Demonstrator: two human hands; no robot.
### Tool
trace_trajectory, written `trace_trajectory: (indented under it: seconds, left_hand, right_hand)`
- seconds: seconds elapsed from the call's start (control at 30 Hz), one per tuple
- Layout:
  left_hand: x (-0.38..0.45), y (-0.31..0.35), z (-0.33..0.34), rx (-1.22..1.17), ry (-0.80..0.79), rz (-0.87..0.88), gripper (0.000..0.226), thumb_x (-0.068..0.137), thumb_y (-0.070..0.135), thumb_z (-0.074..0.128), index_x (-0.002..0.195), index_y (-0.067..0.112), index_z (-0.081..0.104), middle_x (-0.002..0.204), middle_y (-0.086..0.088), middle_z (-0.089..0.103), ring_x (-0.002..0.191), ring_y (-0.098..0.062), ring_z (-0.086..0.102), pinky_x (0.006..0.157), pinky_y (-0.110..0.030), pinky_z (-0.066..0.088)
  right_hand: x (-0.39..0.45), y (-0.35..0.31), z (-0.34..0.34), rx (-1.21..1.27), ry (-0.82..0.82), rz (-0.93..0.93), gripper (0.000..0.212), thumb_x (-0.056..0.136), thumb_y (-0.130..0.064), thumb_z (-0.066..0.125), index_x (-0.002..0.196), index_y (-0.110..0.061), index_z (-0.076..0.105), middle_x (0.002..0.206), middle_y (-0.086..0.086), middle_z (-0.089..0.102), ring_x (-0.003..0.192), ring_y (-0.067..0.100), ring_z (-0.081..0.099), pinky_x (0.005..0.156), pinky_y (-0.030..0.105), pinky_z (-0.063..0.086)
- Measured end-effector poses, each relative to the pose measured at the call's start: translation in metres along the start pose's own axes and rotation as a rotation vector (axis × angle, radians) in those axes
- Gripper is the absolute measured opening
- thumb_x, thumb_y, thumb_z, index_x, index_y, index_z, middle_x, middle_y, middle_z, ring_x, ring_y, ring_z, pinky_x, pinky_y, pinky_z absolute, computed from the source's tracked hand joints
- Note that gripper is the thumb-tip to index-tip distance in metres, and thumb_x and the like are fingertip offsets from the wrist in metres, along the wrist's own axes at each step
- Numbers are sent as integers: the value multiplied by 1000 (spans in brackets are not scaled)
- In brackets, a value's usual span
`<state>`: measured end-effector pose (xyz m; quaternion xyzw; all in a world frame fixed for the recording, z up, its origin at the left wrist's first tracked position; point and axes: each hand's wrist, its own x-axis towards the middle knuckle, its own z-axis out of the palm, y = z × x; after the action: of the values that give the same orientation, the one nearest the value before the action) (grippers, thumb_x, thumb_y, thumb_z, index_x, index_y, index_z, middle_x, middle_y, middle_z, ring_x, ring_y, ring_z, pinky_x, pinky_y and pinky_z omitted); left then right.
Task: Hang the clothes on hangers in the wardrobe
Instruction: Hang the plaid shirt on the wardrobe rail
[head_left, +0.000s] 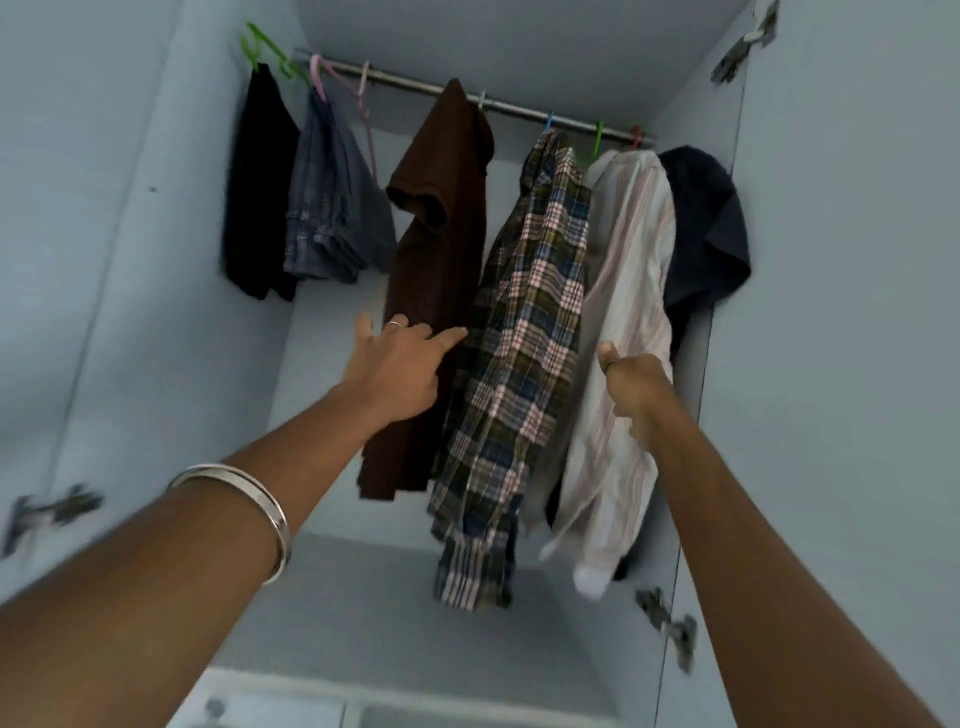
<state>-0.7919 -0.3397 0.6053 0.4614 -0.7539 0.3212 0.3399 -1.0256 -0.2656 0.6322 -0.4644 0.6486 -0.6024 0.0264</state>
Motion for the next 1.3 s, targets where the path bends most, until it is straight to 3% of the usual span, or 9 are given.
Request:
trace_trajectory:
  seconds: [0.17, 0.33, 0.57, 0.73, 0.87, 0.97, 1.0, 1.1, 1.3]
  left_hand:
    - [-89, 12, -35, -72, -39, -82, 65, 91, 27, 50, 148, 32, 20, 128, 0, 54, 119, -26, 47, 95, -49, 32]
    - [-189, -20, -78, -224, -176, -207, 67, 88, 19, 55, 148, 26, 25, 139, -8, 46, 126, -32, 42, 102, -45, 37]
    - [-325, -52, -143, -339, 73, -177, 50, 82, 3, 53, 131, 14, 54, 111, -8, 63, 104, -29, 53, 92, -34, 42]
    - [-435, -118, -220, -169, 103, -292, 45, 77, 5, 52, 120, 13, 61, 104, -6, 63, 98, -26, 54, 87, -34, 44]
    - [-563, -180, -324, 27, 19, -545, 45, 78, 6, 54, 122, 14, 61, 102, -9, 62, 96, -28, 55, 87, -36, 45]
    - [-633, -214, -386, 105, -26, -645, 43, 78, 6, 56, 121, 14, 61, 105, -10, 63, 99, -28, 56, 87, -38, 46]
    - [-695, -243, -442, 176, -68, -734, 42, 79, 5, 56, 120, 14, 61, 106, -10, 63, 100, -28, 56, 87, -37, 46]
    - [-761, -282, -506, 244, -92, -846, 42, 81, 3, 55, 122, 15, 60, 110, -9, 62, 103, -28, 54, 88, -35, 45]
    - [-889, -320, -607, 345, -61, -1112, 44, 81, 4, 54, 124, 16, 58, 111, -9, 61, 107, -28, 53, 90, -39, 46]
  right_hand:
    - [-87, 2, -4, 214, -214, 63, 43, 99, -46, 44, 104, -8, 62, 105, 14, 68, 83, 26, 61, 62, 36, 47]
    - [-178, -15, 18, 339, -387, 79, 35, 99, -46, 46, 107, -16, 60, 85, 3, 72, 66, 16, 62, 59, 28, 37]
    - [-307, -55, 52, 525, -557, -119, 24, 99, -45, 46, 96, -23, 57, 82, -3, 72, 63, 11, 65, 59, 23, 42]
    - [-439, -119, 91, 721, -785, -184, 23, 98, -38, 52, 101, -18, 62, 83, 2, 73, 67, 16, 66, 56, 24, 47]
    - [-592, -179, 133, 842, -1042, -137, 18, 97, -36, 54, 98, -20, 62, 83, 2, 72, 67, 14, 66, 59, 25, 47]
    - [-675, -212, 149, 878, -1177, -87, 23, 98, -33, 53, 102, -12, 61, 82, 7, 67, 58, 12, 60, 52, 20, 46]
    - [-756, -245, 156, 896, -1265, -50, 25, 97, -34, 55, 103, -11, 61, 81, 6, 67, 58, 13, 59, 54, 21, 46]
    - [-842, -278, 171, 908, -1363, -67, 25, 93, -44, 58, 98, -21, 64, 80, -2, 72, 65, 13, 64, 64, 31, 46]
    - [-1018, -337, 176, 850, -1598, -94, 19, 98, -39, 52, 94, -22, 61, 82, -1, 70, 71, 14, 64, 57, 25, 43]
